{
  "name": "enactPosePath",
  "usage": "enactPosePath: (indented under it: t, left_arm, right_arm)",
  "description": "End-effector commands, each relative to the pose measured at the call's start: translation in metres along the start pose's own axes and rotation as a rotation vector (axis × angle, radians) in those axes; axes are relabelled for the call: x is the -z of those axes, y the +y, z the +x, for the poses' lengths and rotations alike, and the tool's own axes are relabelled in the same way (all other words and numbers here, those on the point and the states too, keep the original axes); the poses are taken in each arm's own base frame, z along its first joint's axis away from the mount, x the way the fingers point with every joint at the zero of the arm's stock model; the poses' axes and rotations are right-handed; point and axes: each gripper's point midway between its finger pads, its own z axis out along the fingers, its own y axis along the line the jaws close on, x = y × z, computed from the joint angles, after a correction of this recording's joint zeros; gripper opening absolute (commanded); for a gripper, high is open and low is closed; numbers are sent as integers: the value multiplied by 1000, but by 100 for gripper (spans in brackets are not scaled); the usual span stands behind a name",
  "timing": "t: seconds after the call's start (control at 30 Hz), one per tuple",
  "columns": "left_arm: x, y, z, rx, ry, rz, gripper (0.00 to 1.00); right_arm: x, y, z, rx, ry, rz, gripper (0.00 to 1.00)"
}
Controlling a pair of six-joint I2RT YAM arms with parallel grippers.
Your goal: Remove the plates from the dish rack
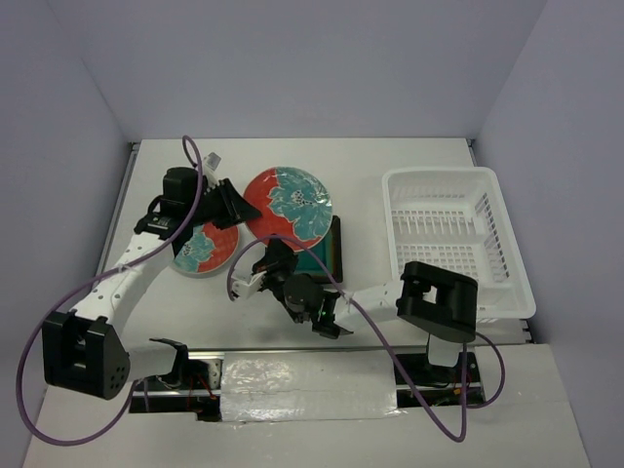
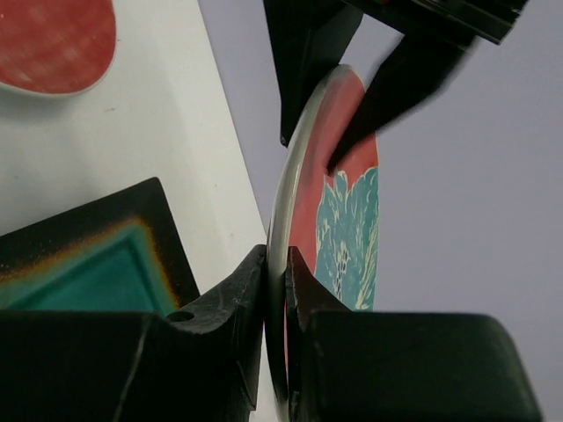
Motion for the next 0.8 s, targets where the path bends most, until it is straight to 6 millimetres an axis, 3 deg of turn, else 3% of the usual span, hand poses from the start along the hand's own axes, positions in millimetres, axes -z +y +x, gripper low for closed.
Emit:
enactPosePath:
  t: [0.0,0.07,0.1,0.27,0.3,0.33,0.53,0.57,0.63,0.77]
  left_arm:
    - [5,-26,-3,-80,10,84,33]
    - [5,-23,-3,-85,9,65,23]
    - [5,-21,-3,-91,6,60,0]
    - [4,-18,-9,-79,-45,48,0]
    - [4,-19,-12,-75,-59,48,0]
    - [4,-20,-16,-71,-71,53,0]
    - [5,-41,-50,-53,-102,112,0]
    - [7,-37,-59,-35,-111,106,0]
    - [13,-42,-70,-21,-132,144,0]
    - [30,-29,-101,36,-204,161,0]
  right_arm:
    - [1,-64,-45,-100,-168,212,0]
    - [2,-63,-48,-102,-181,217,0]
    - [1,-63,-48,-102,-178,219,0]
    - [1,-57,-48,-128,-163,190,2]
    - [1,-55,-48,-149,-157,185,8]
    - [2,-53,-48,-158,-146,178,25]
    - [16,-35,-53,-218,-155,72,54]
    - [20,-25,-52,-213,-152,23,54]
    - [29,-31,-57,-354,-178,-3,55]
    - [57,-27,-64,-566,-255,-95,55]
